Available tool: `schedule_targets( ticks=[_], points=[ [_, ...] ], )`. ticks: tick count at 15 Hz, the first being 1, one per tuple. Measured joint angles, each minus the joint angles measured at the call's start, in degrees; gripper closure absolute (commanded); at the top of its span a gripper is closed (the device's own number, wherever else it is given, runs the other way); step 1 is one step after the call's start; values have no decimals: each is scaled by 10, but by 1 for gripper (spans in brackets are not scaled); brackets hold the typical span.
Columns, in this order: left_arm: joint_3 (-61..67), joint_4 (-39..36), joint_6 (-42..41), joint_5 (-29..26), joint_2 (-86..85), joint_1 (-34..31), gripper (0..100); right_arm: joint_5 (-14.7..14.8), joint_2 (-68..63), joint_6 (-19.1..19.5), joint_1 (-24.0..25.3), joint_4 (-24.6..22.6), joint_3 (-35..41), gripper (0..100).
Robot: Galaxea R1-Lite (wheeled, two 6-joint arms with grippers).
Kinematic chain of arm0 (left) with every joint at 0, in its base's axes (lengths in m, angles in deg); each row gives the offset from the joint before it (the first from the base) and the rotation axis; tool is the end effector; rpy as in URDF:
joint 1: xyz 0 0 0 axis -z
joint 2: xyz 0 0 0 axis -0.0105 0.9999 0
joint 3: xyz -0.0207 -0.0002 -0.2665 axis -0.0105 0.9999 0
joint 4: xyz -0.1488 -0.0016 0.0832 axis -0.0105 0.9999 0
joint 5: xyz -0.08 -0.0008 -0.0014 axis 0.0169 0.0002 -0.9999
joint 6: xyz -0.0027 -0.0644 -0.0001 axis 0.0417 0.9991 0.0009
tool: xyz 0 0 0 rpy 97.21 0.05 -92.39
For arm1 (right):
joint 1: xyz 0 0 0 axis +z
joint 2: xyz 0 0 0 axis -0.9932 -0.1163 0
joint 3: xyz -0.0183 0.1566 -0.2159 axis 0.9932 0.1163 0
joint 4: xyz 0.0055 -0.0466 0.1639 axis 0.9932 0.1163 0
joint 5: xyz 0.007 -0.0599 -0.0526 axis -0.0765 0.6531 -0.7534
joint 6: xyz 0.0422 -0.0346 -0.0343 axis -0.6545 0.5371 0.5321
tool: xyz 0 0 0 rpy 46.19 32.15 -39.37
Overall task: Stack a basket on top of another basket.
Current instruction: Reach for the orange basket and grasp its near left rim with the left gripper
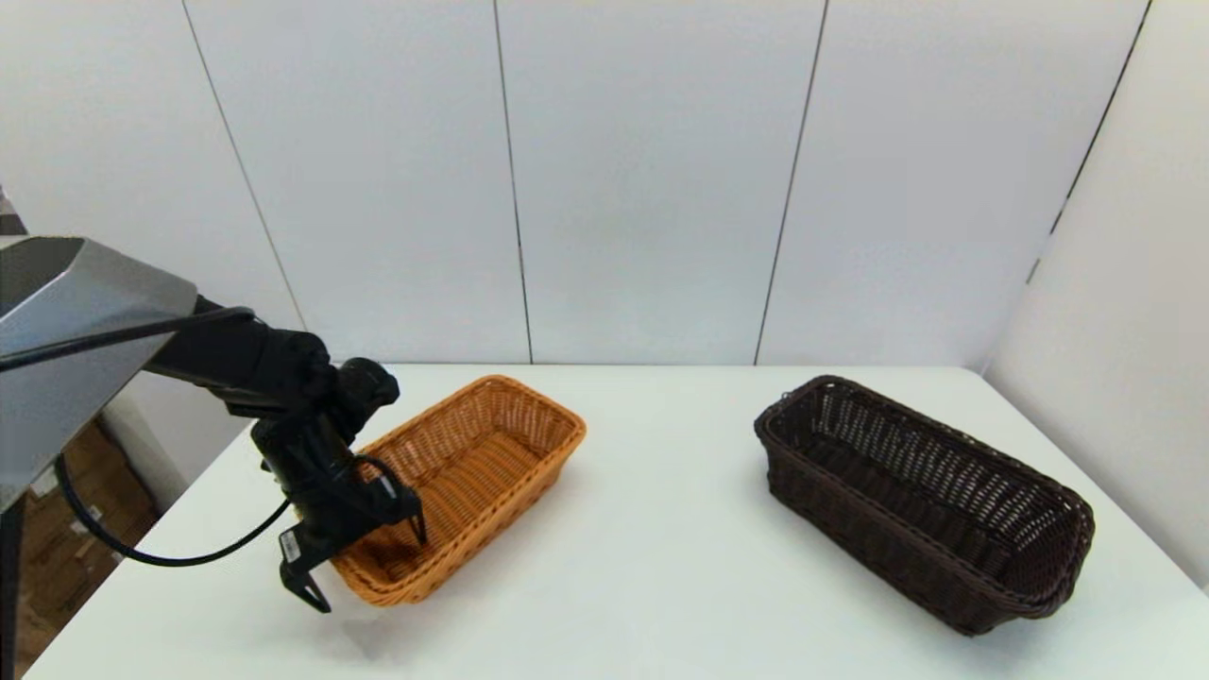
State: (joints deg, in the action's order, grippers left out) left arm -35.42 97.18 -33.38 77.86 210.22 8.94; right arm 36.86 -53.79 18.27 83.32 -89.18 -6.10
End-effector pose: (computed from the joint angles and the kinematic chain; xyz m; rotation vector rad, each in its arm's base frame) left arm 0.3006 -0.0544 0.0069 -0.6871 1.5855 0.4755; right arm 0.0299 -0.0009 0.0763 0.0134 -0.0066 -0.0152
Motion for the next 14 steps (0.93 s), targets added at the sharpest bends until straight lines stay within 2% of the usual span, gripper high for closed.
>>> schedule_targets(
  ticks=[4, 14],
  points=[
    [1, -10, 2, -4, 6, -1, 100, 0, 0, 0, 0, 0, 0, 0],
    [1, -10, -10, -64, -25, -17, 100, 0, 0, 0, 0, 0, 0, 0]
  ],
)
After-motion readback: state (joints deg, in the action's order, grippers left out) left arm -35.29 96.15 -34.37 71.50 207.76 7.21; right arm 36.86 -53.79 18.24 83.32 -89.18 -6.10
